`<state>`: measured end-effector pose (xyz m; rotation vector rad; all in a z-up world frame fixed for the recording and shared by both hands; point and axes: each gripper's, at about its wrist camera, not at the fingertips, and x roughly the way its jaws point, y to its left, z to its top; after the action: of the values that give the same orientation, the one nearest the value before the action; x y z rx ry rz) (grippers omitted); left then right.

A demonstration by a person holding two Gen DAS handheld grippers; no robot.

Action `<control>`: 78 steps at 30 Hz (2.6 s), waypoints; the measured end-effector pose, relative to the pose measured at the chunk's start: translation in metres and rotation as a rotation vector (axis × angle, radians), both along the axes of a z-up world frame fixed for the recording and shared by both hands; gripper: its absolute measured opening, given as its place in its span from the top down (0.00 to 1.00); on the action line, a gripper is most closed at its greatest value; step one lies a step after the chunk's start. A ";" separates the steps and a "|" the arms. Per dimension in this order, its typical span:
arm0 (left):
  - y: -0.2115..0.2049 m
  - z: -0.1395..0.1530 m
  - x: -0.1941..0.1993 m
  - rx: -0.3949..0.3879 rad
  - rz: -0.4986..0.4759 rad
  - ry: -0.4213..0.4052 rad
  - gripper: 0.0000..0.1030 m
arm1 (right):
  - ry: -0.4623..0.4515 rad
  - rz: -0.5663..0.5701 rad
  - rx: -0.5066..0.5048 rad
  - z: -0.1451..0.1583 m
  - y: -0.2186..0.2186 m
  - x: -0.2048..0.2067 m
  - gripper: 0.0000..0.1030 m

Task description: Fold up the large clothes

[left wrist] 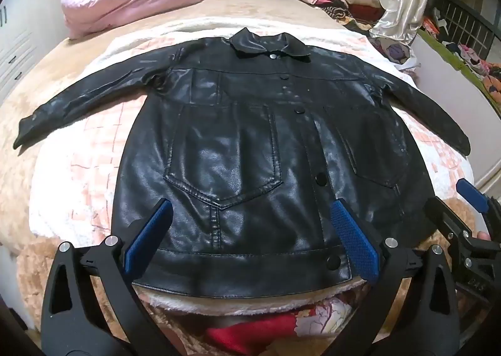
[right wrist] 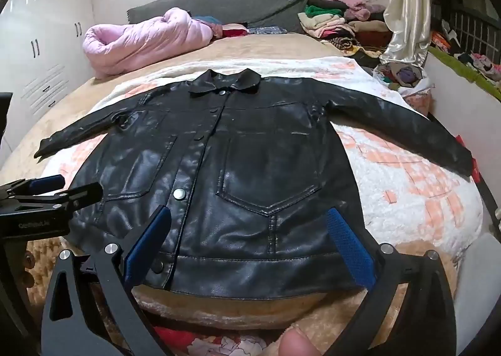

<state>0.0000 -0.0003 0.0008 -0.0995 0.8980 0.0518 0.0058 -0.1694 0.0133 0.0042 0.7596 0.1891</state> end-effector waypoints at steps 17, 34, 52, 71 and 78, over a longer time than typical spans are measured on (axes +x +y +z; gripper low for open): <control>0.002 0.003 0.000 -0.021 -0.003 -0.005 0.08 | -0.004 -0.019 -0.010 0.005 -0.007 -0.003 0.04; 0.000 0.007 0.000 -0.026 -0.005 -0.011 0.08 | -0.017 -0.015 -0.026 0.007 -0.002 -0.005 0.04; -0.001 0.008 -0.003 -0.029 -0.007 -0.014 0.08 | -0.014 -0.008 -0.011 0.007 -0.004 -0.005 0.04; -0.003 0.009 -0.003 -0.033 -0.011 -0.014 0.08 | -0.009 -0.010 -0.009 0.004 -0.004 -0.001 0.04; -0.003 0.009 -0.003 -0.030 -0.011 -0.013 0.08 | 0.000 -0.008 -0.004 0.002 -0.003 0.004 0.04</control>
<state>-0.0031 -0.0036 0.0094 -0.1230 0.8860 0.0271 0.0100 -0.1724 0.0155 0.0035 0.7597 0.1799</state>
